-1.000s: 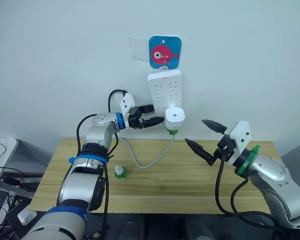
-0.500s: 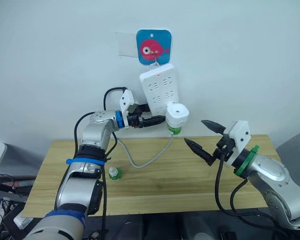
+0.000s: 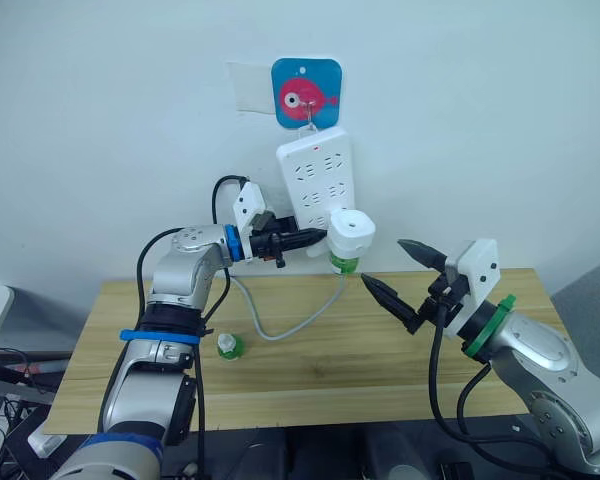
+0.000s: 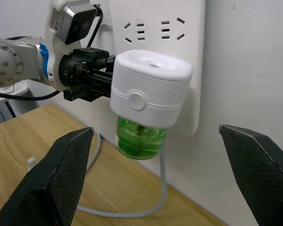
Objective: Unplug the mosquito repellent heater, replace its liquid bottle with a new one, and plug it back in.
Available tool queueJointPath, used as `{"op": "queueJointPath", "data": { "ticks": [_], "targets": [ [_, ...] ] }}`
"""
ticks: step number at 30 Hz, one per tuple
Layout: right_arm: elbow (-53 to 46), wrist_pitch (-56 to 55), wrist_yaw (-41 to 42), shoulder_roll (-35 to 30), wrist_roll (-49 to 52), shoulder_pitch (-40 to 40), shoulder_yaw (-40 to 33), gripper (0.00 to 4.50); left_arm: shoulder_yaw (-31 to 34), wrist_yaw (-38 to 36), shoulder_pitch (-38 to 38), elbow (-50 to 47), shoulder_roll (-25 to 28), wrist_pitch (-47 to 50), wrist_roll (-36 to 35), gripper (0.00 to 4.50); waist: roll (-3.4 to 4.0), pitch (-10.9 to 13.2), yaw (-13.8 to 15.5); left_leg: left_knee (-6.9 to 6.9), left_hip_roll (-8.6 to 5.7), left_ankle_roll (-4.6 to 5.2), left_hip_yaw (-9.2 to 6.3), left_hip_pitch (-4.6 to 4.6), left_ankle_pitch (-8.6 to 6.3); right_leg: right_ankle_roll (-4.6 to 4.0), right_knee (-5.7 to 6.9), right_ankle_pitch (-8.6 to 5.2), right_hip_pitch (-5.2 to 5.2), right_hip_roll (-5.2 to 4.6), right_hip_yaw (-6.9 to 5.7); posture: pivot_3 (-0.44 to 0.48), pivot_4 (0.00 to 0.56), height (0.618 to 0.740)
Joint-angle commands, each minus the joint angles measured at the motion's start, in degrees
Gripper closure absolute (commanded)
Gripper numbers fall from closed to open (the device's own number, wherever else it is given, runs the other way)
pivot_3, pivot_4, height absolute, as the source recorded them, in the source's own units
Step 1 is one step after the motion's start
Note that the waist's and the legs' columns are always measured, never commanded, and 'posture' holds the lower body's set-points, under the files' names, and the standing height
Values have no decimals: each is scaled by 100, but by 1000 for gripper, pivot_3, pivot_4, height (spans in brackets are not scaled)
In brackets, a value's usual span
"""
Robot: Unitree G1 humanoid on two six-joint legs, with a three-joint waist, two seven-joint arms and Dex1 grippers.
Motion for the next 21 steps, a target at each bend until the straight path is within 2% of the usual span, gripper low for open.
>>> {"op": "queueJointPath", "data": {
  "ticks": [1,11,21],
  "targets": [
    [-452,554,-563,186,198,-282,11,0,-9,431,-183,-99,-147,-29,37,3191,-3,46,9,1,-1,0,-1,1,1,-1,0,4,2,0,0,-232,242,740],
    [-654,2016,-1905,1014,187,-1257,298,0,-55,354,-212,129,-201,-273,100,3191,3,94,6,1,-4,-2,-11,-1,4,-2,-1,9,2,-4,-9,-257,251,740],
    [-359,2581,-2223,1416,67,-1871,379,0,-105,311,-234,143,-182,-413,115,3191,3,93,1,0,-7,-4,-14,-2,5,-2,-1,9,-1,-6,-13,-245,227,740]
  ]
}}
